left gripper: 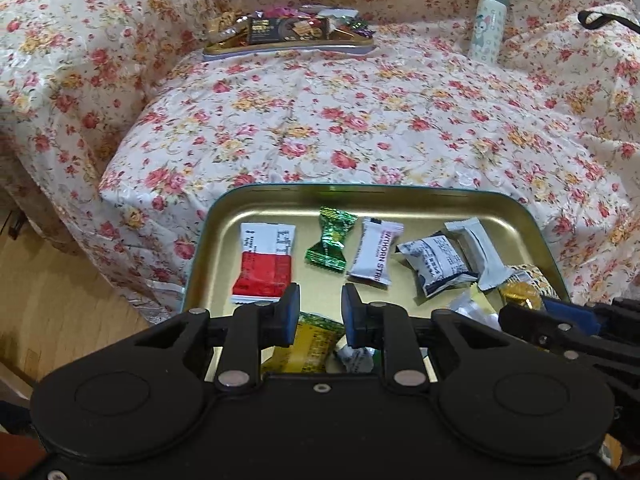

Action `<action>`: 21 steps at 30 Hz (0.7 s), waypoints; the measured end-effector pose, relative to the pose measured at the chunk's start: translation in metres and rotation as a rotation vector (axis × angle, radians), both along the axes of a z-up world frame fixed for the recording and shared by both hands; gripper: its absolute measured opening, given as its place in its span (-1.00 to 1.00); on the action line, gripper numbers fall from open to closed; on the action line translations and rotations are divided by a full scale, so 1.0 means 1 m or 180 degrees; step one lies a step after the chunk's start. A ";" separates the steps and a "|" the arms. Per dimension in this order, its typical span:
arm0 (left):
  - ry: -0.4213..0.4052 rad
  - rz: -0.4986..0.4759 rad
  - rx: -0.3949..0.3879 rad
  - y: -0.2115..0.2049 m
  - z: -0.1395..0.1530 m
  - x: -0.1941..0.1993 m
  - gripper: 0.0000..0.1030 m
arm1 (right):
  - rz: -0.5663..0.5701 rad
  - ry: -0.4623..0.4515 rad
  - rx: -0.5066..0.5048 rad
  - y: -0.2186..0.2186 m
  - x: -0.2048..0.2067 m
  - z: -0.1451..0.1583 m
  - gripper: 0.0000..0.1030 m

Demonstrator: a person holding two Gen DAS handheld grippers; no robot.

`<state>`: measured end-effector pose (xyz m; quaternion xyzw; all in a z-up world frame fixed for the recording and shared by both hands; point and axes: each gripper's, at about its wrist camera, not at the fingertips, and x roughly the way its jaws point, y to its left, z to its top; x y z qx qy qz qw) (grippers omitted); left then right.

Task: Organize snacks
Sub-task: 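Open left tool to drop Hawthorn pack while right releases gold candy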

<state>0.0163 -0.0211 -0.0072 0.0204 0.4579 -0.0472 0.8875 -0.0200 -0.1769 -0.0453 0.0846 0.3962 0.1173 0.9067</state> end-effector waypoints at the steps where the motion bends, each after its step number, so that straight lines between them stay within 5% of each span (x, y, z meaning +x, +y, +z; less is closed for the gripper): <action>1: -0.0020 0.0024 0.0008 0.001 0.001 -0.001 -0.43 | 0.0009 0.0013 -0.0016 0.001 0.000 -0.001 -0.57; 21: -0.0047 0.0274 -0.0054 0.020 0.000 -0.009 -0.39 | 0.0419 0.0127 -0.0327 0.030 0.005 -0.009 -0.56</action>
